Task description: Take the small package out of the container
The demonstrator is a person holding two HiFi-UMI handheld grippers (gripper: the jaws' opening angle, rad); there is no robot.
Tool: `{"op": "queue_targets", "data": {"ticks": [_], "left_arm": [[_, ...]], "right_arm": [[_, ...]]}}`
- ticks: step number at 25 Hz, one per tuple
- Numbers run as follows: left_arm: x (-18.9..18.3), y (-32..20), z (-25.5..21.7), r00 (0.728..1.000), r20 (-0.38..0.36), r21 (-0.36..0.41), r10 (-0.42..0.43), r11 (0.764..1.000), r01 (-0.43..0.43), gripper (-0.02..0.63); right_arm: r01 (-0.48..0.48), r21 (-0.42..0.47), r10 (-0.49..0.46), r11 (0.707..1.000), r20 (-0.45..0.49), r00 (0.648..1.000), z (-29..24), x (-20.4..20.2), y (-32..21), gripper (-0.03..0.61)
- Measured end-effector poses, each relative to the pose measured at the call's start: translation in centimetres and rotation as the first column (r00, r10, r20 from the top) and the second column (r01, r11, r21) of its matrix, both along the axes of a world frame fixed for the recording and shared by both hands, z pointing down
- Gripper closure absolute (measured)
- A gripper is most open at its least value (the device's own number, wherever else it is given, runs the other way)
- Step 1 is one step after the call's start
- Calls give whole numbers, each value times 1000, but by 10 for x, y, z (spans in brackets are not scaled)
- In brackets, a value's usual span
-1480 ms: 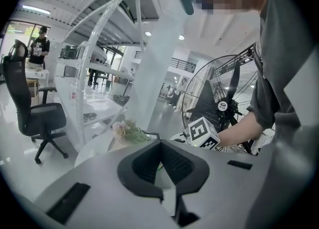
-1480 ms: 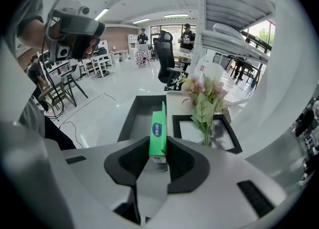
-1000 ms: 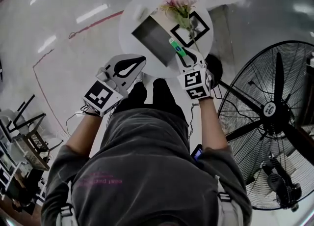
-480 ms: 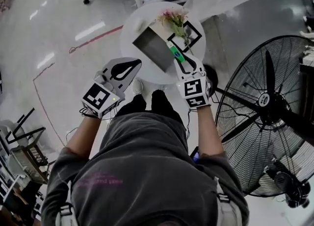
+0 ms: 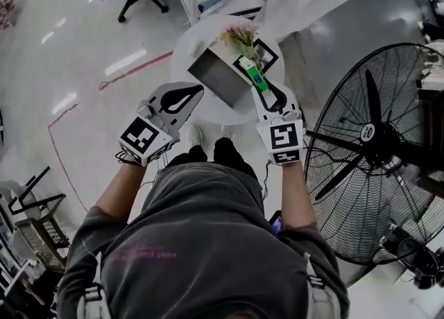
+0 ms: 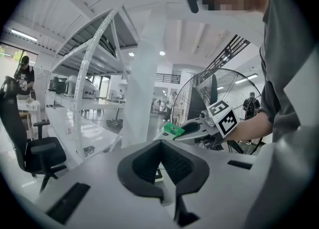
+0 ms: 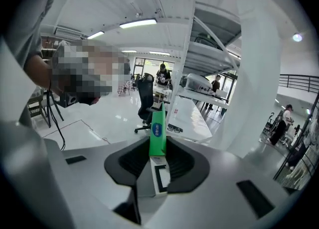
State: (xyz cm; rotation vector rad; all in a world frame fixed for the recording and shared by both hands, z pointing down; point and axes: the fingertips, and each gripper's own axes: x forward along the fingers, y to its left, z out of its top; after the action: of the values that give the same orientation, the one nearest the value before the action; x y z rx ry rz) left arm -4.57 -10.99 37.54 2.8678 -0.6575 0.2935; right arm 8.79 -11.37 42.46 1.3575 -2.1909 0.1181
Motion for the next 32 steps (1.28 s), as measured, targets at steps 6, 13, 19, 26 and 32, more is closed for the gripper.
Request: {"op": "queue_targets", "data": {"ticks": [6,13,19,26,32], "left_arm": [[1,-1,-13,1000,-9,17,14,1000,-14,598],[0,-2,-25,1000,-14,29,23,999,-23,598],[-6,-9,-30,999,-44,6,11,1000,-10,598],[-8,-11,-30,999,-45,6,7,1000,-7,598],[-13,-18,-30,999,-46,7,-7,1000,7,598]], "right_arm": [[-36,60,32,998,58,998,-35,3,6,472],[-51,133,38,990,100,994,-73,1,13,474],[-68,171,39,983,167,985,-94,0,15,473],[-68,196,33,978,177,984,-102,0,16,474],[-61,198,31,978,154,988,-101,-2,13,474]]}}
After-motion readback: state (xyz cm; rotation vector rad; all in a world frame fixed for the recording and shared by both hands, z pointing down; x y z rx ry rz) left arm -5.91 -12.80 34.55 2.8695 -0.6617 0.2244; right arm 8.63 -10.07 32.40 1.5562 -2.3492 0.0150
